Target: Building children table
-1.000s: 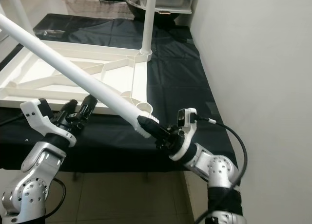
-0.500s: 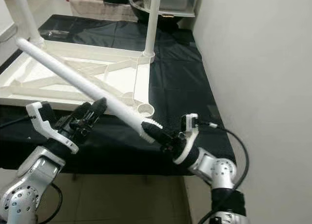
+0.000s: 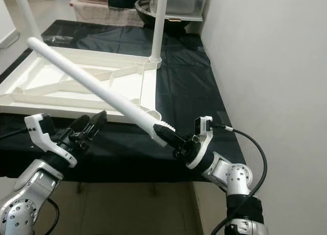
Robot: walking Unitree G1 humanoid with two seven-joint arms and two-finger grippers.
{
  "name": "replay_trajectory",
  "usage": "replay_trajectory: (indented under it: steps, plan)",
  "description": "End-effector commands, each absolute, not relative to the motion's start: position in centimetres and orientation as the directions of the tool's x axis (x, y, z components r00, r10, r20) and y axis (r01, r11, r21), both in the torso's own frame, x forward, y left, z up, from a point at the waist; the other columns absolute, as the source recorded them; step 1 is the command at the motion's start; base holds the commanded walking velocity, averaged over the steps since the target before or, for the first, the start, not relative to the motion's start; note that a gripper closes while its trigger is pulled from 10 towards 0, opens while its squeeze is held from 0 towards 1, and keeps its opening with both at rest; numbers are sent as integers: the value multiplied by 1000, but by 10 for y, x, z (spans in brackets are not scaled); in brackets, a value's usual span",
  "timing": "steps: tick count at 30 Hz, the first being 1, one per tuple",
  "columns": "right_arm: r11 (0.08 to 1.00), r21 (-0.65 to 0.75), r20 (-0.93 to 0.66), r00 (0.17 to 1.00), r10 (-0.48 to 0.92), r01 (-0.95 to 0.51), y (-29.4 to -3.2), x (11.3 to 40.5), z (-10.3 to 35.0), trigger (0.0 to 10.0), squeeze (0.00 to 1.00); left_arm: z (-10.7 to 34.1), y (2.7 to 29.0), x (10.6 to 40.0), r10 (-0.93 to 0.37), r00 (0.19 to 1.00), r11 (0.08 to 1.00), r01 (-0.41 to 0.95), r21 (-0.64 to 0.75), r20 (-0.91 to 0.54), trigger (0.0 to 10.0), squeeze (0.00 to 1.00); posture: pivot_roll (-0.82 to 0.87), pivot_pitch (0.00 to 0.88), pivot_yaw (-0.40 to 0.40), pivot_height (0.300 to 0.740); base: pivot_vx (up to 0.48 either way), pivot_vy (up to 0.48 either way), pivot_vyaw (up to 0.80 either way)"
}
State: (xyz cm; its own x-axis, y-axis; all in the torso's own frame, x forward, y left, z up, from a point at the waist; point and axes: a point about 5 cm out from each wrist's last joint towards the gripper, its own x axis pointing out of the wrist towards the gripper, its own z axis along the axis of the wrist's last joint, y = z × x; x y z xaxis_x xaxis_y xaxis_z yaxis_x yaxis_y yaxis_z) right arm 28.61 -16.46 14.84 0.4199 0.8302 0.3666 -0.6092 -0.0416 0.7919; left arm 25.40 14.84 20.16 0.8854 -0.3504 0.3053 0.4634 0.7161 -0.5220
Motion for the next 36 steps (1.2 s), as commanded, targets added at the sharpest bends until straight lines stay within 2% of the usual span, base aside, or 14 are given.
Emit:
replay_trajectory:
  steps: [1, 5, 14, 19, 29, 31, 34, 36]
  plan:
    - [-54, 781, 376, 401, 836, -622, -165, 283, 150, 0, 0, 207, 146, 252, -372, 863, 685, 503, -526, 341, 10000, 0, 103, 91, -85, 740, 0, 0, 0]
    - [-67, 780, 387, 395, 833, -622, -164, 282, 150, 0, 0, 214, 142, 252, -395, 842, 666, 538, -517, 368, 10000, 0, 104, 94, -84, 740, 0, 0, 0]
    - [-95, 778, 392, 363, 845, -621, -168, 274, 148, 0, 0, 217, 148, 254, -378, 846, 670, 530, -520, 376, 10000, 0, 104, 100, -92, 740, 0, 0, 0]
    - [-115, 769, 413, 352, 840, -628, -170, 269, 149, 0, 0, 217, 149, 252, -378, 840, 634, 542, -552, 390, 10000, 0, 103, 101, -89, 740, 0, 0, 0]
    - [-136, 759, 431, 335, 838, -637, -173, 264, 149, 0, 0, 221, 153, 253, -368, 835, 618, 549, -563, 410, 10000, 0, 102, 103, -91, 740, 0, 0, 0]
    - [-140, 758, 428, 324, 844, -637, -172, 261, 148, 0, 0, 224, 155, 253, -359, 832, 607, 553, -571, 424, 10000, 0, 102, 103, -90, 740, 0, 0, 0]
    - [-151, 757, 424, 302, 854, -635, -170, 255, 147, 0, 0, 235, 172, 254, -275, 818, 506, 570, -647, 506, 10000, 0, 103, 103, -90, 740, 0, 0, 0]
    - [-158, 754, 429, 296, 853, -638, -170, 253, 147, 0, 0, 234, 177, 254, -274, 818, 512, 569, -644, 505, 10000, 0, 103, 102, -90, 740, 0, 0, 0]
